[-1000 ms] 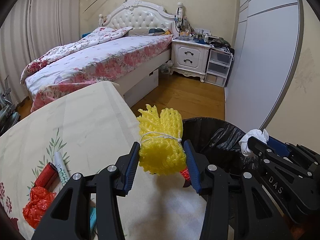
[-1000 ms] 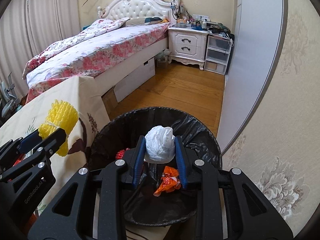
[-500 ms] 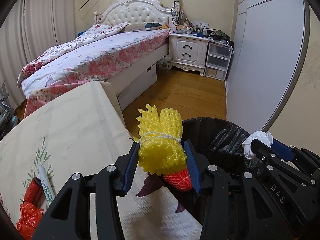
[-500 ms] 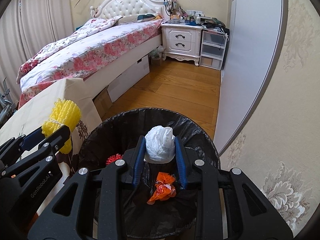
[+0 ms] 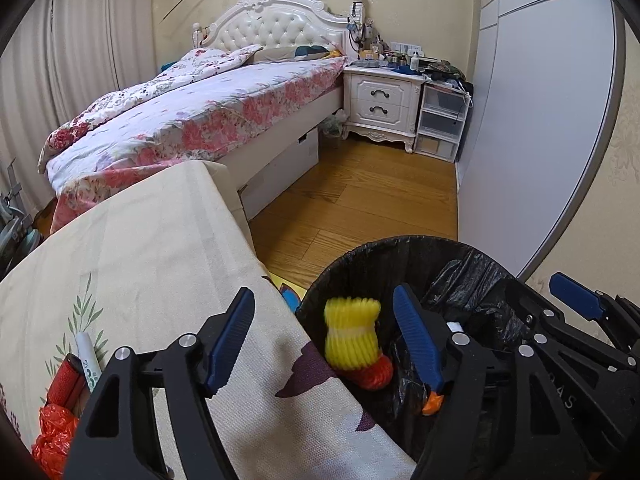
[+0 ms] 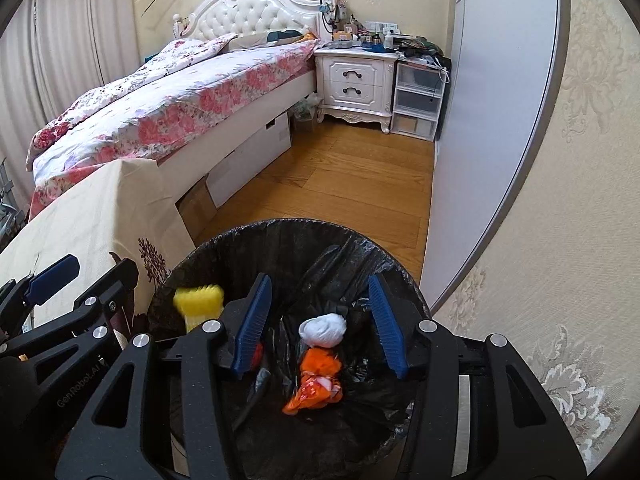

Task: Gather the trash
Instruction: 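Open both tools to drop the yellow mesh and tissue into bin, then return both tools to the table and grasp the dark red bag with left tool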

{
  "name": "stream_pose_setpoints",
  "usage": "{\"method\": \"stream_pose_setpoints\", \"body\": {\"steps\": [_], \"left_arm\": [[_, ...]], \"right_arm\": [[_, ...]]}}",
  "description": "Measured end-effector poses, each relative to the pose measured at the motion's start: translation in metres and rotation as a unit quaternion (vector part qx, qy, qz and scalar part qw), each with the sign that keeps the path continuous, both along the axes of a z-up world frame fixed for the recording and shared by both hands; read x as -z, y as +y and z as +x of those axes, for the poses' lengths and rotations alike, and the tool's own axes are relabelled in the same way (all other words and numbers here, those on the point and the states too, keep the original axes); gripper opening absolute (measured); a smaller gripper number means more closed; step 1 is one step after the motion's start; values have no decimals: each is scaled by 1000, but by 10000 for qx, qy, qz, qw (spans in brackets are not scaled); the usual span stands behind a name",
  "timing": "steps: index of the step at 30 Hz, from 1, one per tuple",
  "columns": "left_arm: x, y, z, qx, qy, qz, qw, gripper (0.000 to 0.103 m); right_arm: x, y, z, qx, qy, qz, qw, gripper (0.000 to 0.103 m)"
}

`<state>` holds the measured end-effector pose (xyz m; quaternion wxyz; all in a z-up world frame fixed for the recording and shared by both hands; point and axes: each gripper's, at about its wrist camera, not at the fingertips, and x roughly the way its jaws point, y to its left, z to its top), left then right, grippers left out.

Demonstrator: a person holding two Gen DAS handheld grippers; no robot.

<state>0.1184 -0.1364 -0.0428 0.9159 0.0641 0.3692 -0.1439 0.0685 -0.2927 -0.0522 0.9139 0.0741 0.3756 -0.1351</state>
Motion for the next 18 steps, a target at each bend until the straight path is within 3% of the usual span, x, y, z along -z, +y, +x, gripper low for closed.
{"method": "stream_pose_setpoints", "body": {"steps": [5,12,18], "left_arm": [[-2,4,-1,-70,-7,-9,10000,75],[-10,18,-10,-186,-69,-25,9998,76],[-19,41,-26,-310,-96,-13,9995,76]], "right_arm": [[-3,0,-3,25,-16,-30,10000,52],[-9,5,-10,24,-81,-59,9999,62],[-13,19,-18,-122,-88,-68,9999,64]]}}
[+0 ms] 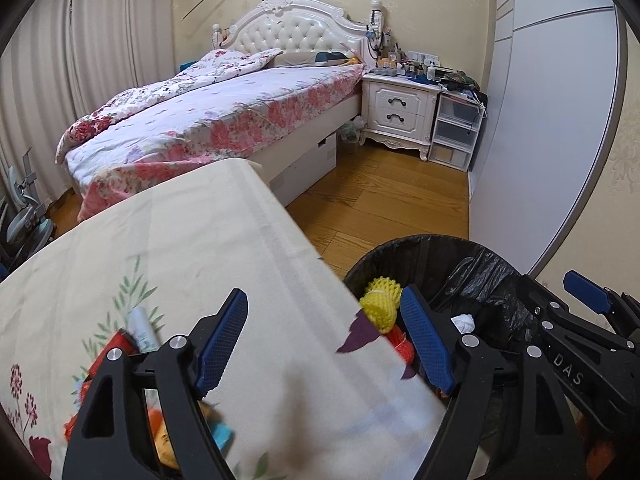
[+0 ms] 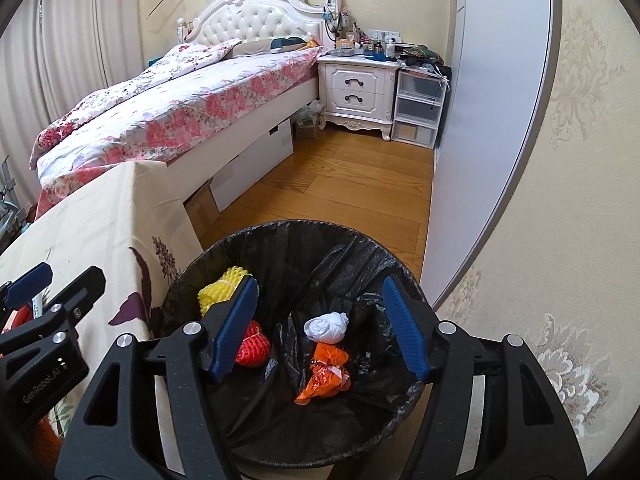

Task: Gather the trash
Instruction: 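Return both tools to the table and grasp the dark red bag with left tool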

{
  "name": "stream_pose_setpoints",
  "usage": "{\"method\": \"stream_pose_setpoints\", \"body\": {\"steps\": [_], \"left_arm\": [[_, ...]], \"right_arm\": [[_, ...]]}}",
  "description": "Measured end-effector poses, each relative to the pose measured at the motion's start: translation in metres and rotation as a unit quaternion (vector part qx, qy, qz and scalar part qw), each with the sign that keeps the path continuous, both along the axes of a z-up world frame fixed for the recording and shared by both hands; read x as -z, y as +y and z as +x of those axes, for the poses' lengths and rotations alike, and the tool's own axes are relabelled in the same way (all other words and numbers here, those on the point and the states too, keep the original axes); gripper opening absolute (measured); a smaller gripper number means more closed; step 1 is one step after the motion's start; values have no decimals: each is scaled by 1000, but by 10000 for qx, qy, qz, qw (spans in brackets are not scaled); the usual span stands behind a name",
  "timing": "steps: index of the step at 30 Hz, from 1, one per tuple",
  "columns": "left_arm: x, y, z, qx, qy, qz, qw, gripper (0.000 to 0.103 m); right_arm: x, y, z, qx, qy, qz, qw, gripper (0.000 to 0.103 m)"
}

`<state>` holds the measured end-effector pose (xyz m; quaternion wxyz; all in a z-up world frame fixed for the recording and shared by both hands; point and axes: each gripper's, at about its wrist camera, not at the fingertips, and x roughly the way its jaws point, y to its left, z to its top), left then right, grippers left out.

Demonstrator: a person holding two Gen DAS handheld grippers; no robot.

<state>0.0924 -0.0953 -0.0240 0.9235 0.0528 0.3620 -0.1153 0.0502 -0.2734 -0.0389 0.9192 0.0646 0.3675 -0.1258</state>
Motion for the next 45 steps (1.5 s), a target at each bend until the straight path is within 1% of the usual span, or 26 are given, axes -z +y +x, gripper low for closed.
{"method": "stream_pose_setpoints", "body": {"steps": [10,17,21,29,35,37,39,41,44,45], "left_arm": [[-9,53,-32,-401,-24,-25,9992,76],[-6,83,-61,-676,29,-14,9977,76],[-1,95,-77,-805,42,48,9967,76],[16,121,-107,-1042,208,78,9943,76],[28,133,-117,-1138,350,112,9928,76],[27,135,-118,-1147,363,64,9927,73],[28,135,-119,-1147,346,112,9927,71],[30,133,-119,-1099,404,144,9930,63],[32,130,-118,-1037,473,199,9933,56],[33,129,-117,-1008,498,213,9934,51]], "right_arm": [[-5,32,-22,-391,35,-3,9992,64],[-3,60,-42,-686,93,-5,9976,64],[1,76,-55,-872,152,-9,9961,64],[10,100,-82,-1174,244,0,9928,64],[15,110,-93,-1326,296,24,9907,64],[16,113,-95,-1365,308,30,9902,64],[16,114,-97,-1397,302,37,9897,64],[16,115,-97,-1419,298,37,9894,64],[16,116,-97,-1417,302,49,9894,64],[16,116,-97,-1415,307,52,9895,64]]}}
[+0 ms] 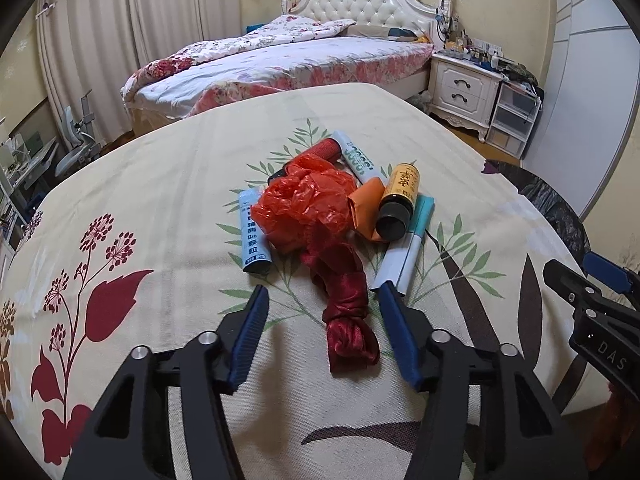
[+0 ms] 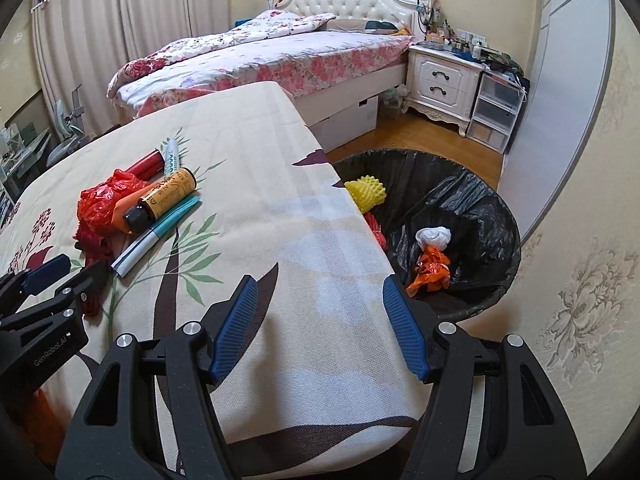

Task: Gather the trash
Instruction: 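Return both tools to the table and grasp the dark red bag with left tool, then grasp the gold drink can with the right tool while left holds the dark red bag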

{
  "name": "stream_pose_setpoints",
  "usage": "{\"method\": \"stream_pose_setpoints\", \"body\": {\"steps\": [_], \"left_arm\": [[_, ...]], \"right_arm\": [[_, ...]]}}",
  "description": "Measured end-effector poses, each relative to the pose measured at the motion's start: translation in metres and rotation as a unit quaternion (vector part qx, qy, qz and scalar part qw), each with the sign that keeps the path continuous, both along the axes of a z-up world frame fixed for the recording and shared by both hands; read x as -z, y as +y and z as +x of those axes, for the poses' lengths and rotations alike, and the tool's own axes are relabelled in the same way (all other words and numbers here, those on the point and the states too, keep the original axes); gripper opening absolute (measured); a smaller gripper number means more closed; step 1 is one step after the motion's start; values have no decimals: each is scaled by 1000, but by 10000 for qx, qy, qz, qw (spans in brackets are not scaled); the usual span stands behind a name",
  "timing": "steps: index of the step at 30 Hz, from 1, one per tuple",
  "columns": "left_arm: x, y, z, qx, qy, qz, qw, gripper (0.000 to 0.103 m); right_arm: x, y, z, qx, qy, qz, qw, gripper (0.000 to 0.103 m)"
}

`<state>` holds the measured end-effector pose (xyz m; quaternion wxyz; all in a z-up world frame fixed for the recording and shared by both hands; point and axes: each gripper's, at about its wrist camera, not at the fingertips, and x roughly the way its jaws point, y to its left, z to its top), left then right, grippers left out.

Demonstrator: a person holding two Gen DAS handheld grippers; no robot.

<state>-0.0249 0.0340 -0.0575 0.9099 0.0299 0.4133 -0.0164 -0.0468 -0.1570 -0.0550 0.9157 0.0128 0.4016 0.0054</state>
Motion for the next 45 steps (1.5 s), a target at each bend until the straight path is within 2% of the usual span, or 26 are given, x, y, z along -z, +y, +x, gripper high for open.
{"method": "stream_pose_setpoints", "body": {"steps": [2,4,13,20,35,38,42,45], "left_arm": [[3,0,1,115,95,-87,9999,32],[4,2,2,192,179,-238,9994,24],[-6,18,-15,142,38,-348,9993,24],[-18,55,-17,-350,-248,-152,9990,24],[-17,148,-6,-1403,-277,-199,9895,24],[-18,159,-3,-1506,-277,-228,9879,24],[-16,166,-1,-1543,-256,-294,9873,24],[-15,166,0,-1516,-243,-328,9876,24]], "right_arm": [[0,0,0,0,4,5,10000,64],[0,1,0,-5,3,0,10000,64],[-5,13,7,-180,-18,9,9998,64],[-16,44,19,-535,-83,-30,9985,64],[-25,91,63,-791,-131,27,9968,63],[-21,102,70,-873,-52,-16,9962,59],[-13,113,80,-952,135,-75,9953,43],[-9,115,83,-950,228,-110,9952,34]]}}
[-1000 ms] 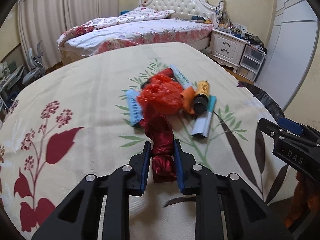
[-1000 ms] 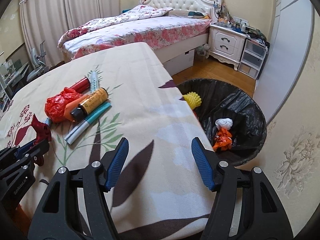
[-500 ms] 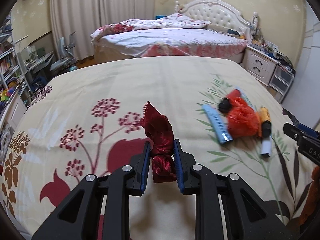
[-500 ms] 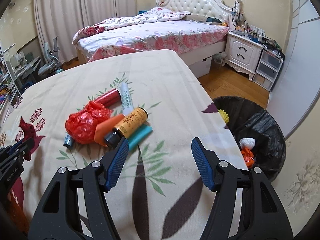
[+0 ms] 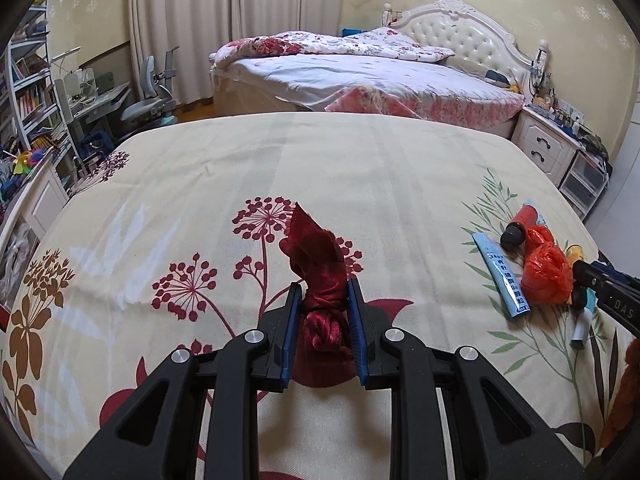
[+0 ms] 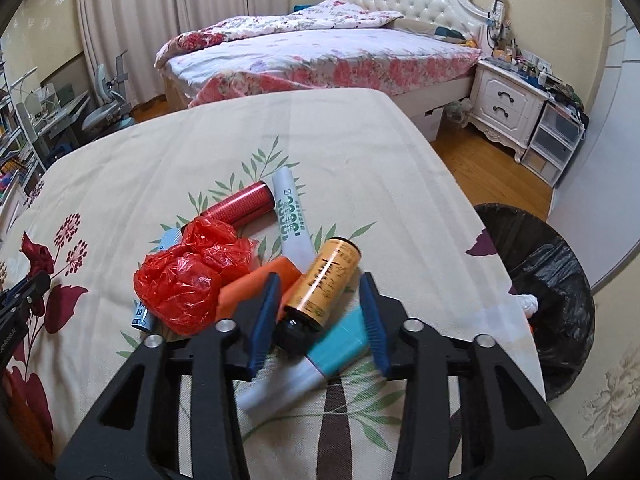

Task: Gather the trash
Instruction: 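Grasp the gold drink can with the right tool while left holds the dark red bag, then carry the dark red bag and gold can over the black trash bin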

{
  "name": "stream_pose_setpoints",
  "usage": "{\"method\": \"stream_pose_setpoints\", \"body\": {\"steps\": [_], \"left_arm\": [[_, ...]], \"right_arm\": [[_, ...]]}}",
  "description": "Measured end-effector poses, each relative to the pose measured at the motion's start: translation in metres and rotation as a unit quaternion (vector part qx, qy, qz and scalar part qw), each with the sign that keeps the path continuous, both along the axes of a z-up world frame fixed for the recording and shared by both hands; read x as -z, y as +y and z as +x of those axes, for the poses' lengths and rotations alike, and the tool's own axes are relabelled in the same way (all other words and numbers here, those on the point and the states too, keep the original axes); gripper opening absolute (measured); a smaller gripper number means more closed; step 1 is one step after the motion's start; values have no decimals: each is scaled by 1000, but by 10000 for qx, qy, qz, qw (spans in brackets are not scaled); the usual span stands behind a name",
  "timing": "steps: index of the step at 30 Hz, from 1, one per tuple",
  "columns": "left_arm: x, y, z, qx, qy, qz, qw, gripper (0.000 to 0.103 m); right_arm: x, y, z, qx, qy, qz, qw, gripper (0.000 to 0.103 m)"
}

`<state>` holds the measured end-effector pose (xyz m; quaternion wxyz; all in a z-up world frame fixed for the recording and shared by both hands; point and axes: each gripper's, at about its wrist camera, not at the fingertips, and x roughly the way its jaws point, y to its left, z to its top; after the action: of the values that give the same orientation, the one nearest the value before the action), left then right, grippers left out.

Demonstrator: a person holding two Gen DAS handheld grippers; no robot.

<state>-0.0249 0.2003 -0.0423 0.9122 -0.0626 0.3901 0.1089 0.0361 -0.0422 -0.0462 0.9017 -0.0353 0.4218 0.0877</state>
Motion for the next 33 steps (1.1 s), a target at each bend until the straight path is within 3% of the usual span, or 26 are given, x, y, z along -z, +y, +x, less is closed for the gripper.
{"method": "stream_pose_setpoints", "body": {"steps": [6,19,33], "left_arm": [[3,-6,4,93,21,-63,9999,24],[0,-17,2,249,-22,-85,9997,24],[-21,-76,7,924,-269,-151,9952,24]], "right_arm": [[1,-3,2,40,42,-3,10000,27],[-10,-21,-4,180,-153,40,9997,26],[-25,-69,-17,550,-359,127,9978,26]]}}
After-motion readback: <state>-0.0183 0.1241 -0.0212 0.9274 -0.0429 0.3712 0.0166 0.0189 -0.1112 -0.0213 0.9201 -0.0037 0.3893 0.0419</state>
